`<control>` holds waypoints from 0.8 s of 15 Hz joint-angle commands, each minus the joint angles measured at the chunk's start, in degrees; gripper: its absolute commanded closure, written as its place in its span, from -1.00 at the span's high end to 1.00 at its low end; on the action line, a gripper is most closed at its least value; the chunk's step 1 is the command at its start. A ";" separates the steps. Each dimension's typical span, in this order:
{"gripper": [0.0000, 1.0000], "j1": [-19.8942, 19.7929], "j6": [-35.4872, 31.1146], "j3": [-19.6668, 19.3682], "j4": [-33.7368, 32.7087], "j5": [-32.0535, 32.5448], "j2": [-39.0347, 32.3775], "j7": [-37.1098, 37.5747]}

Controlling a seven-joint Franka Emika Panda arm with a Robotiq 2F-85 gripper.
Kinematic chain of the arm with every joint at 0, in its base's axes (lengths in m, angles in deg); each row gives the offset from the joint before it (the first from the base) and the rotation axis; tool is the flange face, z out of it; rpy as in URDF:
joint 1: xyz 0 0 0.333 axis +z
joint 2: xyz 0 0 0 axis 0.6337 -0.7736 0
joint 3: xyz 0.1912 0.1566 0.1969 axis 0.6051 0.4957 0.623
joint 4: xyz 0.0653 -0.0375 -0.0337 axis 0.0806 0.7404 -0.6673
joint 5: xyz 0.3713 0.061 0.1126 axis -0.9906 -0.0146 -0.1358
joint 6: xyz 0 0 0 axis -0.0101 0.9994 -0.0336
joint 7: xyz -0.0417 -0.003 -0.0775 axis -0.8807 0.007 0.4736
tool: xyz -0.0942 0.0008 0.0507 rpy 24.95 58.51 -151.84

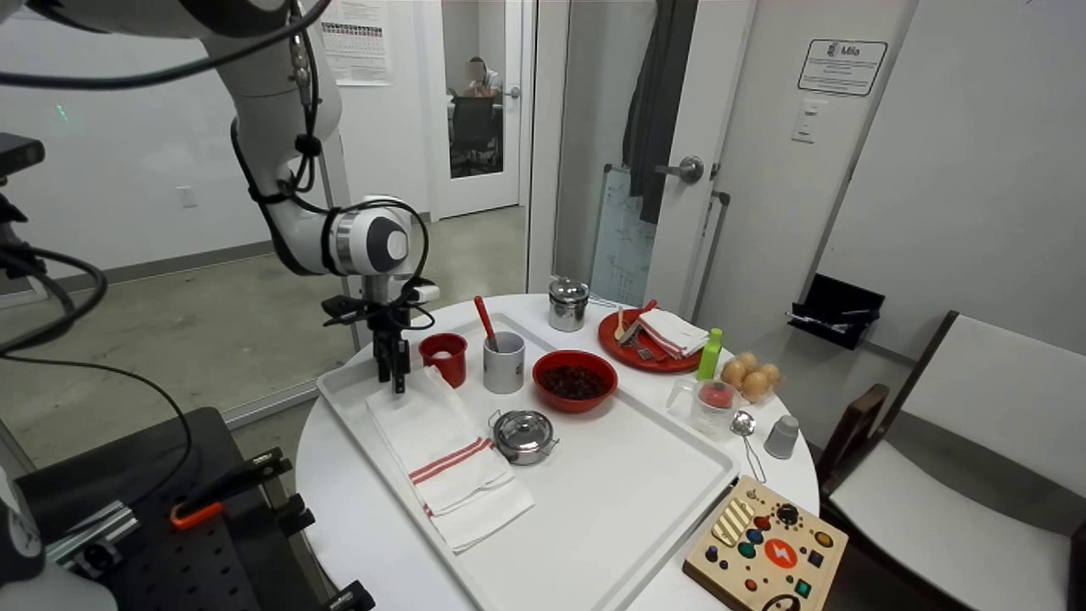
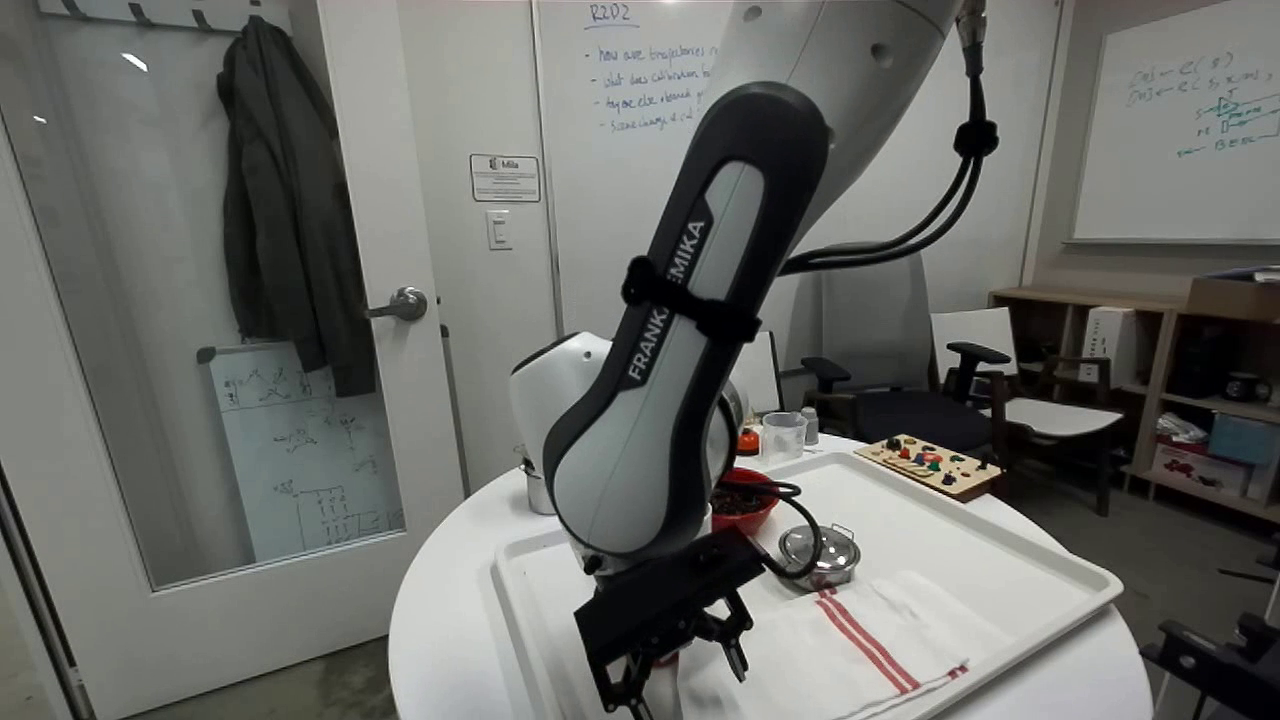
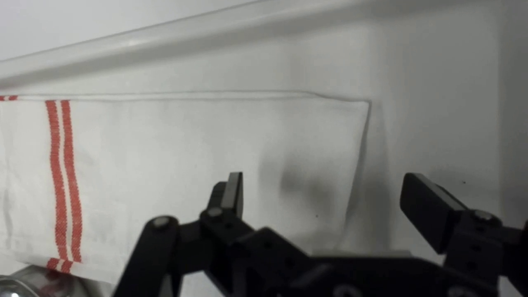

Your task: Fold the white and red towel in half

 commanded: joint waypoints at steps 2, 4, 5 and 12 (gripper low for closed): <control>0.35 0.81 1.38 -0.85 -3.53 0.21 -3.20 3.22; 0.04 0.84 1.52 -0.80 -4.03 0.20 -3.57 3.97; -0.11 0.81 1.59 -0.74 -4.19 0.17 -3.65 4.17; -0.87 0.44 3.39 -0.37 -5.14 0.16 -3.76 5.21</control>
